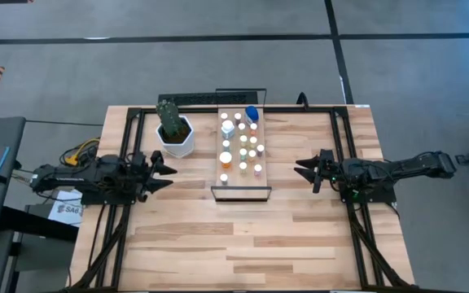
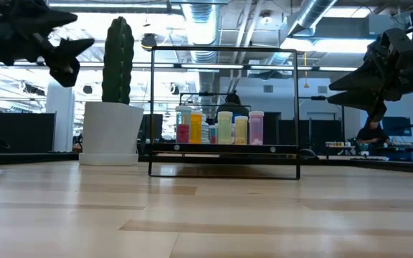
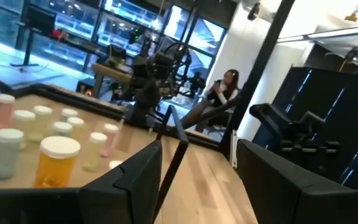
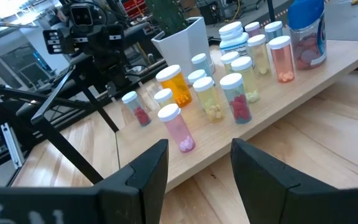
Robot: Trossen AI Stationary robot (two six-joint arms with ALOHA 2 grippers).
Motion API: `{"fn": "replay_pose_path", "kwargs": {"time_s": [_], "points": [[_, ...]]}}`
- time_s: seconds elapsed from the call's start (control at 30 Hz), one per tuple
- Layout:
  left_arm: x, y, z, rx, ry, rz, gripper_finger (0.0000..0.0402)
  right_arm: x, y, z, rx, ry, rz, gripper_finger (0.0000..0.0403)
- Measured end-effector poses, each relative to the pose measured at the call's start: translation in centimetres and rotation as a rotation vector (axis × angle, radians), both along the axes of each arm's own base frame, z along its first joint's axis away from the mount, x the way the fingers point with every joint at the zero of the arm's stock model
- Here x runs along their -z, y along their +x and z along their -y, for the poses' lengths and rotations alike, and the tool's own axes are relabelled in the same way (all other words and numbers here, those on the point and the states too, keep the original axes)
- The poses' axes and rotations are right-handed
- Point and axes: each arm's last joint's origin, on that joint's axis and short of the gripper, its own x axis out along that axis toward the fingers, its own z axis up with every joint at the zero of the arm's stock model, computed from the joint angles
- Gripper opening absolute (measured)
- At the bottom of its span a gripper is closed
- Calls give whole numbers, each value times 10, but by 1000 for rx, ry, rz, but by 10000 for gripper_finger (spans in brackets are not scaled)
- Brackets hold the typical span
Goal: Pick and place medicine bottles onto shelf by color
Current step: Return to Home Position
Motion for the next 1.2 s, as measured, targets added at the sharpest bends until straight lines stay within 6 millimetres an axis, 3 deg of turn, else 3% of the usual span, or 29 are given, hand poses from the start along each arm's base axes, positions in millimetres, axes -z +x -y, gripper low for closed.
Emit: {"fn": "replay_pose_path", "kwargs": {"time_s": [0.43,0.9,1.2], "points": [[10,0,-3,-89,-93,-110,194,0,0,0,-1,0,0,195],[10,0,-5,-129,-396,-111,194,0,0,0,0,0,0,195],[11,0,-5,-131,-373,-112,194,0,0,0,-1,0,0,195]]}}
